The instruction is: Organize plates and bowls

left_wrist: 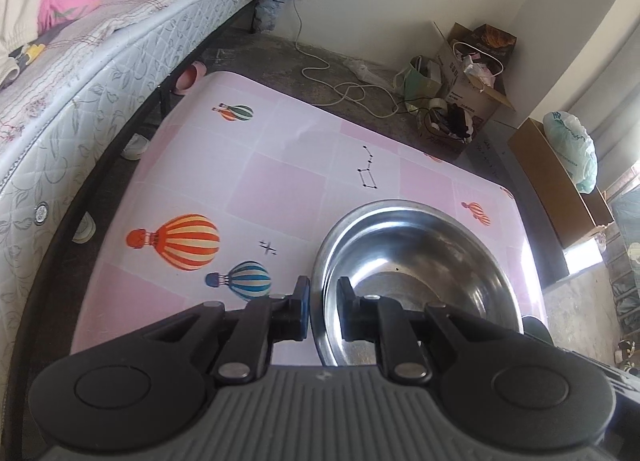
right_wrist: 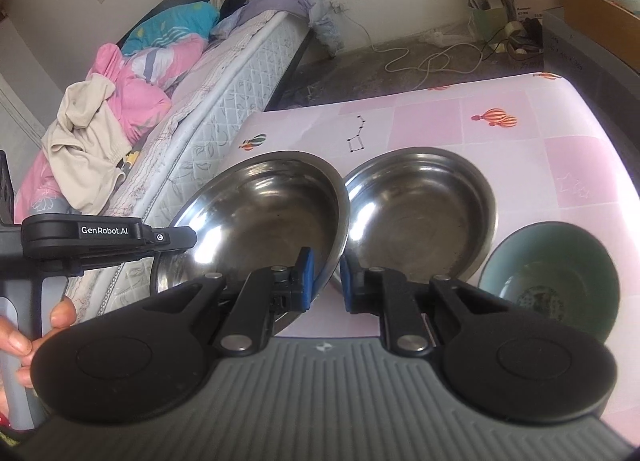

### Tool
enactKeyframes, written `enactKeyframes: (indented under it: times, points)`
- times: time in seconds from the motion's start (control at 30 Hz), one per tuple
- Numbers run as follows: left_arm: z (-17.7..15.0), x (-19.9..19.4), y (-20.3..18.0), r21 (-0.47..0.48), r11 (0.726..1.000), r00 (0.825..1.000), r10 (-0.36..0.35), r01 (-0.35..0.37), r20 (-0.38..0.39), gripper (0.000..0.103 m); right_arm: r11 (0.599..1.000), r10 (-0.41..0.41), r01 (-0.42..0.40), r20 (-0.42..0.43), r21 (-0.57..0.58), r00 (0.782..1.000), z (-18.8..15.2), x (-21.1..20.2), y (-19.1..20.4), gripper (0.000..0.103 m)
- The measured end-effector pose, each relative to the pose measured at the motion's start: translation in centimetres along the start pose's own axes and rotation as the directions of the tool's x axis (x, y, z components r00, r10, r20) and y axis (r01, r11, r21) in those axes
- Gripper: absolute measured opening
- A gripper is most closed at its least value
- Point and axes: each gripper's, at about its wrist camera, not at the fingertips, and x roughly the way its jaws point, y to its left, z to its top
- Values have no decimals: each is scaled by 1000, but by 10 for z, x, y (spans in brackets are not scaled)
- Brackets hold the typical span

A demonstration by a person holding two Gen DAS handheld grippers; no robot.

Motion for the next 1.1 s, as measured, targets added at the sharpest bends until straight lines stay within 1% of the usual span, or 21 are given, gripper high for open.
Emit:
enactKeyframes:
  times: [0.27, 0.43, 0.57, 0.6, 0.7, 0.73, 0.77, 0.8, 0.87, 1.0, 1.03, 1.1]
  points:
    - [2, 49, -45, 20, 999, 997, -39, 40, -69, 14, 996, -76, 76, -17, 51, 997, 19, 0, -63, 16]
    - [2, 72, -65, 43, 998, 996, -36, 39, -76, 14, 991, -123, 124, -22, 50, 992, 26, 9, -90, 16]
    - [2, 86, -75, 59, 998, 996, -24, 29, -80, 15, 988, -150, 151, -23, 45, 988, 31, 19, -102, 16]
    - [2, 88, -77, 64, 998, 997, -21, 26, -77, 16, 987, -153, 154, -22, 45, 988, 32, 23, -105, 16]
    - [1, 90, -81, 92, 996, 998, -13, 19, -60, 29, 988, -150, 150, -19, 37, 989, 35, 31, -110, 16]
    - [0, 89, -82, 98, 995, 998, -16, 21, -55, 35, 988, -154, 155, -16, 30, 988, 35, 34, -109, 16]
    - [0, 88, -82, 103, 994, 999, -18, 22, -47, 38, 987, -158, 158, -17, 22, 987, 35, 36, -109, 16]
    - [0, 87, -83, 109, 994, 999, -19, 24, -43, 39, 987, -158, 158, -19, 16, 987, 35, 39, -109, 16]
    - [-1, 85, -82, 117, 993, 999, -18, 22, -38, 45, 987, -160, 160, -23, 14, 987, 38, 44, -108, 17]
    - [0, 80, -78, 115, 993, 999, -29, 33, -31, 46, 987, -162, 162, -18, 9, 987, 41, 47, -107, 20]
    - [0, 78, -75, 106, 993, 999, -42, 45, -29, 47, 987, -162, 163, -14, 9, 987, 41, 47, -107, 20]
    - [1, 74, -70, 92, 994, 998, -56, 57, -20, 47, 986, -166, 166, -7, 10, 986, 45, 47, -108, 24]
